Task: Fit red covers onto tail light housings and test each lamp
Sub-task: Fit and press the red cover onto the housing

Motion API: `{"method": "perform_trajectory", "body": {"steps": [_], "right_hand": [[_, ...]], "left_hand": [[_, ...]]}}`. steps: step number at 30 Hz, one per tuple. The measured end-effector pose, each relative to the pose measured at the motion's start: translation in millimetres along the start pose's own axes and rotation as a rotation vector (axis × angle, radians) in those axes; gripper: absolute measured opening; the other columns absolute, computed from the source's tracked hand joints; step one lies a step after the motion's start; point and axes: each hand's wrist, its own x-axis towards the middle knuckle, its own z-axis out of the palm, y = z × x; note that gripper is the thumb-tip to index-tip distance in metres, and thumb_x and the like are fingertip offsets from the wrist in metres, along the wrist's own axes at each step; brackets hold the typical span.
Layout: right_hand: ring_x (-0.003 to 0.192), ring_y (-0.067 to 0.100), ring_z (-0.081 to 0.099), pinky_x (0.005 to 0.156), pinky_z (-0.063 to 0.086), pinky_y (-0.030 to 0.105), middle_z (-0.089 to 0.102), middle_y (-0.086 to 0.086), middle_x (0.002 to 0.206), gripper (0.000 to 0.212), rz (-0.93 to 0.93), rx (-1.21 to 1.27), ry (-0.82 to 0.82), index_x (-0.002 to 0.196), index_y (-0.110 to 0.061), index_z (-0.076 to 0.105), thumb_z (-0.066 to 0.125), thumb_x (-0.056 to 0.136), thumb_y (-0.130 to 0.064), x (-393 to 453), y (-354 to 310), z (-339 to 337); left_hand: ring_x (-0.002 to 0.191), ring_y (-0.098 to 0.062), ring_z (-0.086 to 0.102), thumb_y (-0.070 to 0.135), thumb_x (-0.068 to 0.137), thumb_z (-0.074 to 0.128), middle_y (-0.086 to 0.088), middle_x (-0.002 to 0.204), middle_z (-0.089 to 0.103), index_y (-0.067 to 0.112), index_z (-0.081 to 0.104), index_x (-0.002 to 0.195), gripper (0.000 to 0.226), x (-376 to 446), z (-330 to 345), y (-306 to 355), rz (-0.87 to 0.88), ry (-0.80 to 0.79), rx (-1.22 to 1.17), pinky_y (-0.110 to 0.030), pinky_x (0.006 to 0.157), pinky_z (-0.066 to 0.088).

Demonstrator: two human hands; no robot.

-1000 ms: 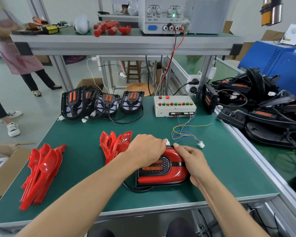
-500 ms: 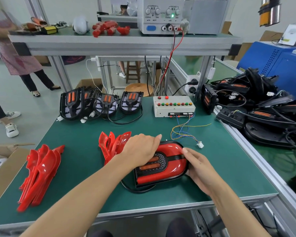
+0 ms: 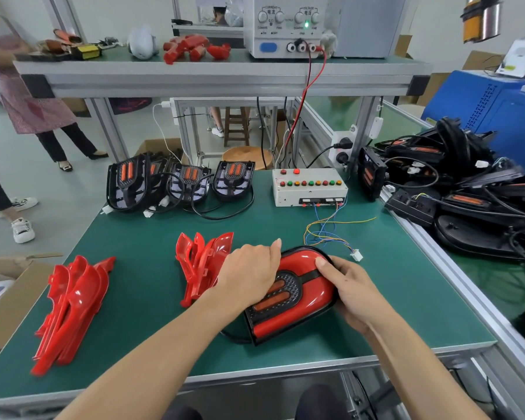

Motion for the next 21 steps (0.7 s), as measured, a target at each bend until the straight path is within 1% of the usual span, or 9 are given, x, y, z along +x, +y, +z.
{"method": "perform_trajectory", "body": {"steps": [2,3,4,5,6,9,15,18,21], "right_hand": [[0.085,0.022,0.072,0.076,0.061,0.030,0.076,0.019,0.104,0.038,0.014,-0.005,0.014,0.112,-0.001,0.072,0.069,0.086,-0.029,1,-2,0],[0.085,0.022,0.072,0.074,0.061,0.030,0.076,0.019,0.104,0.036,0.025,-0.007,0.017,0.112,-0.002,0.072,0.069,0.087,-0.029,1,-3,0],[0.085,0.023,0.073,0.073,0.061,0.030,0.076,0.020,0.105,0.034,0.035,-0.004,0.015,0.112,-0.003,0.073,0.069,0.089,-0.028,1,-4,-1],[0.085,0.024,0.073,0.072,0.061,0.031,0.076,0.021,0.106,0.032,0.043,0.006,0.018,0.110,-0.005,0.074,0.069,0.089,-0.029,1,-5,-3],[0.084,0.025,0.073,0.071,0.061,0.032,0.076,0.022,0.106,0.032,0.049,0.021,0.031,0.108,-0.006,0.076,0.070,0.088,-0.030,1,-6,-5],[0.080,0.028,0.073,0.069,0.062,0.035,0.076,0.024,0.102,0.031,0.088,0.072,0.116,0.099,-0.005,0.079,0.071,0.087,-0.034,2,-8,-11],[0.079,0.025,0.073,0.065,0.061,0.034,0.076,0.022,0.103,0.036,0.107,0.061,0.067,0.102,-0.013,0.080,0.075,0.078,-0.040,-2,-8,-7],[0.086,0.028,0.072,0.072,0.062,0.035,0.075,0.023,0.107,0.039,0.095,0.048,0.035,0.109,-0.009,0.076,0.073,0.082,-0.036,-1,-13,-2],[0.099,0.031,0.072,0.087,0.061,0.040,0.074,0.020,0.113,0.043,0.082,0.007,-0.010,0.120,-0.007,0.070,0.070,0.086,-0.033,0,-17,0]], "left_hand": [[0.087,-0.039,0.062,0.022,0.111,0.024,-0.013,0.095,0.064,0.005,0.048,0.139,0.040,-1,1,-2,0.008,0.013,-0.092,-0.041,0.064,0.038],[0.084,-0.039,0.062,0.033,0.112,0.021,-0.011,0.081,0.062,0.007,0.062,0.110,0.049,-1,-2,-3,0.042,0.032,-0.143,-0.041,0.067,0.040],[0.076,-0.037,0.060,0.043,0.111,0.019,-0.007,0.067,0.055,0.011,0.059,0.078,0.060,-1,-4,-4,0.055,0.007,-0.200,-0.041,0.069,0.041],[0.065,-0.032,0.055,0.049,0.110,0.020,-0.004,0.057,0.047,0.013,0.045,0.061,0.065,-1,-6,-5,0.057,-0.021,-0.285,-0.040,0.068,0.040],[0.057,-0.026,0.048,0.052,0.109,0.021,-0.001,0.052,0.041,0.013,0.037,0.057,0.067,-1,-9,-5,0.080,-0.044,-0.341,-0.039,0.064,0.037],[0.052,-0.017,0.040,0.056,0.107,0.020,-0.001,0.055,0.040,0.016,0.033,0.062,0.062,-2,-13,-8,0.174,-0.107,-0.416,-0.035,0.058,0.033],[0.067,-0.014,0.055,0.074,0.098,0.029,0.005,0.068,0.056,0.019,0.046,0.068,0.065,7,-8,6,0.117,-0.216,-0.491,-0.035,0.070,0.045],[0.087,-0.019,0.073,0.081,0.086,0.047,0.001,0.090,0.076,0.018,0.070,0.092,0.068,12,-5,12,0.051,-0.319,-0.631,-0.040,0.084,0.058],[0.092,-0.018,0.075,0.080,0.077,0.059,0.001,0.093,0.079,0.017,0.074,0.098,0.067,13,-3,8,0.003,-0.370,-0.798,-0.042,0.088,0.060]]}}
